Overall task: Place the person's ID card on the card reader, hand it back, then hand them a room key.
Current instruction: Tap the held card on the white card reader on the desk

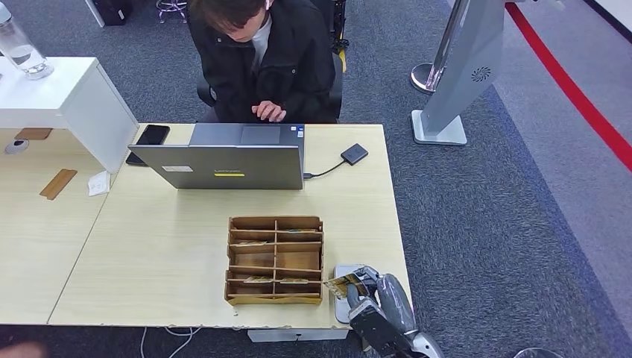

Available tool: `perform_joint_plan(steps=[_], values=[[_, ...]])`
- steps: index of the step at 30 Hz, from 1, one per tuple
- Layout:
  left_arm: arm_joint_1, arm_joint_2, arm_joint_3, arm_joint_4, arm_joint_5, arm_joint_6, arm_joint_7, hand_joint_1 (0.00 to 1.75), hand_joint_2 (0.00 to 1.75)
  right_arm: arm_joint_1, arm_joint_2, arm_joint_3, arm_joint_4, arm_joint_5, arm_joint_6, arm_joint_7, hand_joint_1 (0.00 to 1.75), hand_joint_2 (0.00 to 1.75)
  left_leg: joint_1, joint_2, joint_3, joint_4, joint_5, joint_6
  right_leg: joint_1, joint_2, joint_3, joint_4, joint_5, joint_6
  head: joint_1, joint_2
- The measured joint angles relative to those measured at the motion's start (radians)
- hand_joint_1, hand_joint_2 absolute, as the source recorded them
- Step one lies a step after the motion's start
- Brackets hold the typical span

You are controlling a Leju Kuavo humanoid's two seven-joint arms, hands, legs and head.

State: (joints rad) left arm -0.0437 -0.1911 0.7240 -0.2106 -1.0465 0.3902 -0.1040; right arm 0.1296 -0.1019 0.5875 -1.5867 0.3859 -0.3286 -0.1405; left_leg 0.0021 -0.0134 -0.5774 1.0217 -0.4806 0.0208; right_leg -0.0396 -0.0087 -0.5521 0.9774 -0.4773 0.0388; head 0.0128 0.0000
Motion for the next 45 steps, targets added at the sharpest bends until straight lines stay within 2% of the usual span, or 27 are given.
perform_joint_plan(steps=[24, 45], values=[[0.000, 0.000, 0.000, 0.000, -0.017, -0.001, 0.008, 0.00, 0.00, -0.008, 0.001, 0.002, 0.133, -0.015, -0.034, 0.013, 1.75, 1.75, 0.000, 0.000, 0.000, 0.000, 0.000, 0.000, 0.000, 0.000, 0.000, 0.000, 0.000, 0.000, 0.000, 0.000], [0.000, 0.000, 0.000, 0.000, -0.025, -0.003, 0.009, 0.00, 0.00, -0.049, 0.028, 0.003, 0.210, 0.002, -0.069, 0.023, 1.75, 1.75, 0.000, 0.000, 0.001, 0.000, 0.000, 0.000, 0.000, 0.000, 0.001, 0.000, 0.000, 0.000, 0.000, 0.000]])
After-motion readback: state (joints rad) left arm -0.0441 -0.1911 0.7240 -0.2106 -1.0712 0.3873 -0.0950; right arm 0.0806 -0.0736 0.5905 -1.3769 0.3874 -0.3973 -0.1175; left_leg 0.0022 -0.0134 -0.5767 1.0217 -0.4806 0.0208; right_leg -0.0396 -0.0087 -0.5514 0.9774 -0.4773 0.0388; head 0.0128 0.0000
